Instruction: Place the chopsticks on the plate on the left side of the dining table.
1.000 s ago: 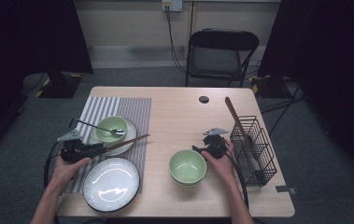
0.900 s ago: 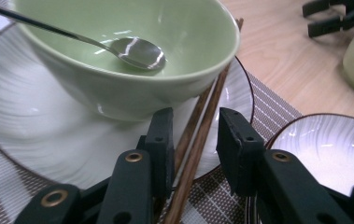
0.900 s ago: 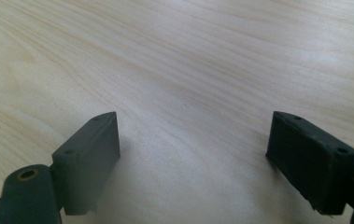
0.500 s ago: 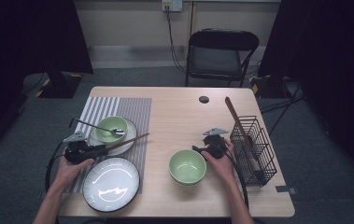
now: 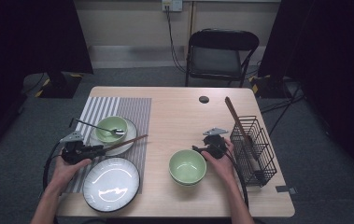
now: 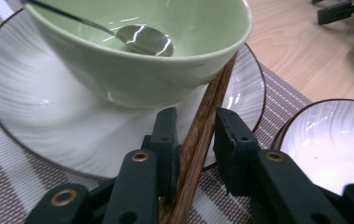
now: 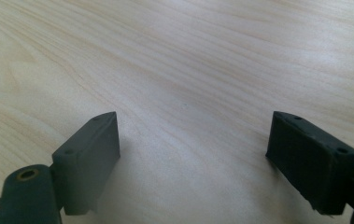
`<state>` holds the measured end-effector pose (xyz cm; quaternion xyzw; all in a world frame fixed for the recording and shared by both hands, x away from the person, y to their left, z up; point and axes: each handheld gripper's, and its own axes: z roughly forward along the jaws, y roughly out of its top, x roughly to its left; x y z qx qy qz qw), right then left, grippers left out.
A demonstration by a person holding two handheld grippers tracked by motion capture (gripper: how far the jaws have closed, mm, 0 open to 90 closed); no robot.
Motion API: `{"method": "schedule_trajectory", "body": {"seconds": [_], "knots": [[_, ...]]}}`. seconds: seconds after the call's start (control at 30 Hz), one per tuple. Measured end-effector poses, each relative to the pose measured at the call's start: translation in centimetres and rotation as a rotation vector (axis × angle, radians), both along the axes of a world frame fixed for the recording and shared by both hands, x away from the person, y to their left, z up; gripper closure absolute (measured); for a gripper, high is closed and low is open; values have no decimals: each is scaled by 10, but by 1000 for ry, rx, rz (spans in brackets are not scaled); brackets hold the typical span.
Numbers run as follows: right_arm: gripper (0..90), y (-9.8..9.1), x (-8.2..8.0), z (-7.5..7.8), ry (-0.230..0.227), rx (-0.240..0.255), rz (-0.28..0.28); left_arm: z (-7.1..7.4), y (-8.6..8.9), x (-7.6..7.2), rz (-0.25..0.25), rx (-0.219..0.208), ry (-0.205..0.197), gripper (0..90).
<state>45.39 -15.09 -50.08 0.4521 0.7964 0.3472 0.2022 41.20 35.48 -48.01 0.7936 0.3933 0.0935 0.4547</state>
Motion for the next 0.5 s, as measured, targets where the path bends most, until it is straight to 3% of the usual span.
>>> {"method": "schedule_trajectory", "body": {"seconds": [0.5], "knots": [[166, 0, 0, 0, 2, 1, -2, 1, 10, -1, 41, 9, -8, 640]]}}
